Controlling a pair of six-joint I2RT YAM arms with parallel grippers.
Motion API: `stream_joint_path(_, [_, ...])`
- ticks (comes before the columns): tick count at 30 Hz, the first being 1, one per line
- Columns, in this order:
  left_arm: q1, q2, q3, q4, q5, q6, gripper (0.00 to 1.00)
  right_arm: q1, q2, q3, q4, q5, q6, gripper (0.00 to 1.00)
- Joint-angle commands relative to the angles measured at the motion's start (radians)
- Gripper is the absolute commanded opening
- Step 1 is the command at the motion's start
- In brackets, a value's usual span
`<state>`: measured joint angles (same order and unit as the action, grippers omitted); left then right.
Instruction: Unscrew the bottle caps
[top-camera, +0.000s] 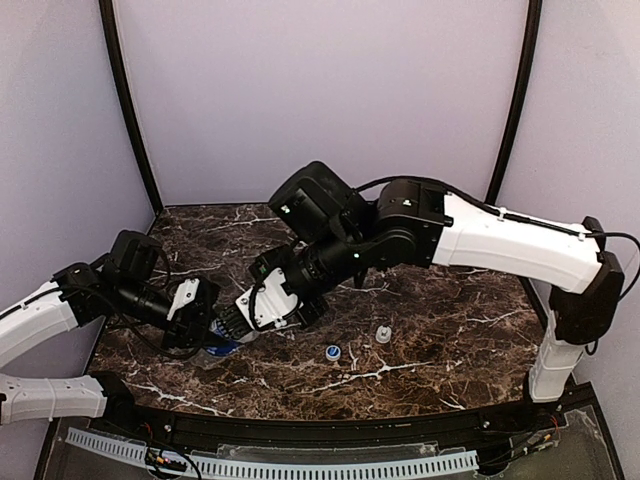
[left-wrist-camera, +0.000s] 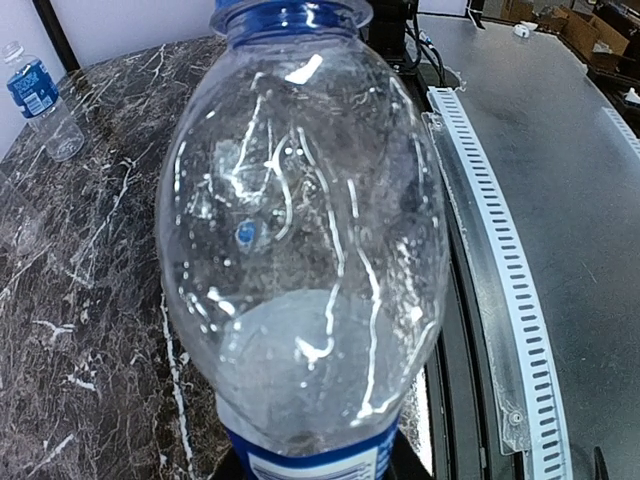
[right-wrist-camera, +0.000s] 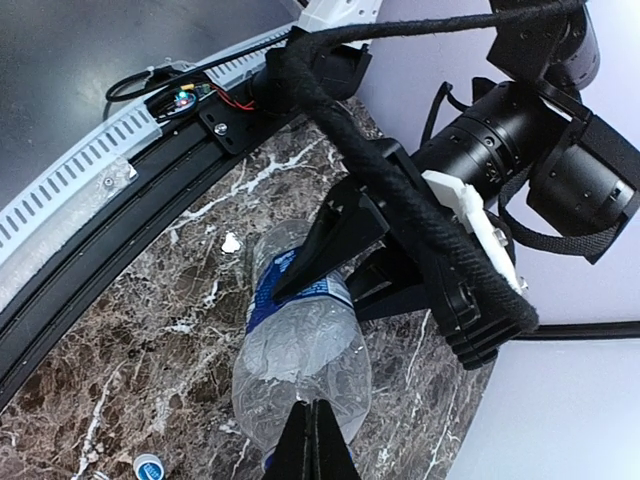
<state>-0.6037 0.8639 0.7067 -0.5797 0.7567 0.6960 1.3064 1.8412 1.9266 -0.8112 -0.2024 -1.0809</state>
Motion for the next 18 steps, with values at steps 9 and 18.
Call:
stream_joint_path(9, [-0.002,-0.056,-0.070,0.437,-0.433,-0.161,0.07,-0.094,-0.167,-0.140,0.404,0.088,0.627,0.58])
stream_joint_path(18, [-0.004,-0.030,-0.122,0.665,-0.741,-0.138,0.08,-0.147,0.033,0.124,0.248,0.287,1.406,0.57])
